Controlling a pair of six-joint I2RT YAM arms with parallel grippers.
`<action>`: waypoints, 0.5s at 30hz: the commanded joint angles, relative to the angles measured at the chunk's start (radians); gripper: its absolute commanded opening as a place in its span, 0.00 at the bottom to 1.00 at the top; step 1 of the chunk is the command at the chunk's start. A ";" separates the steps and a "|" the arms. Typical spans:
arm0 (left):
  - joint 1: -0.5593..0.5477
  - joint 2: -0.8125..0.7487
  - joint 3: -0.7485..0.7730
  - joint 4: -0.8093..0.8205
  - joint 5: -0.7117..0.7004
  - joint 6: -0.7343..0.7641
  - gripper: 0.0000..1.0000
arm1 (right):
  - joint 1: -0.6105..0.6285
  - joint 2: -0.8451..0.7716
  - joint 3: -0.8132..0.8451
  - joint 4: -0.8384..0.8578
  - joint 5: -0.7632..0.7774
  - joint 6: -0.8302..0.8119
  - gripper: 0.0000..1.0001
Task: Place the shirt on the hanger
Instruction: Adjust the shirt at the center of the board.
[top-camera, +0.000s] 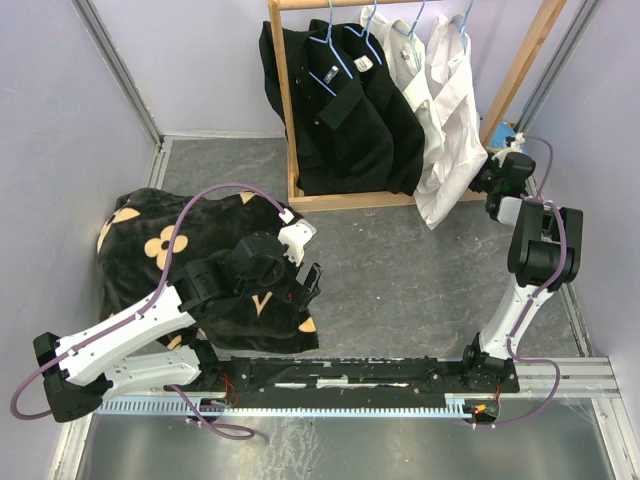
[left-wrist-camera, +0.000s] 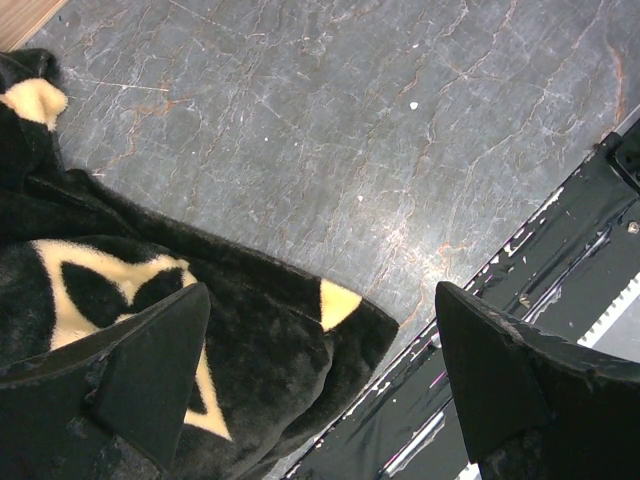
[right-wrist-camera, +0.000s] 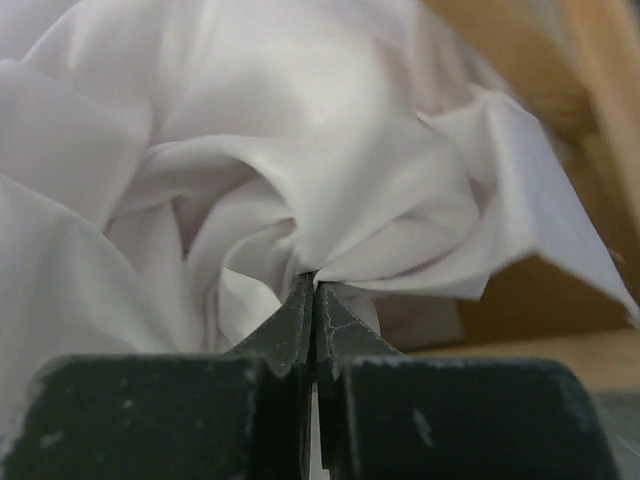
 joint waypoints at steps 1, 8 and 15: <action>0.000 -0.007 -0.002 0.040 0.012 -0.013 0.99 | 0.068 0.056 0.101 -0.011 -0.001 -0.025 0.01; -0.001 -0.032 0.000 0.013 -0.047 -0.021 0.99 | 0.070 0.024 0.087 -0.110 0.143 -0.095 0.15; -0.002 -0.038 -0.007 0.033 -0.127 -0.046 0.99 | 0.031 -0.249 -0.044 -0.366 0.540 -0.107 0.74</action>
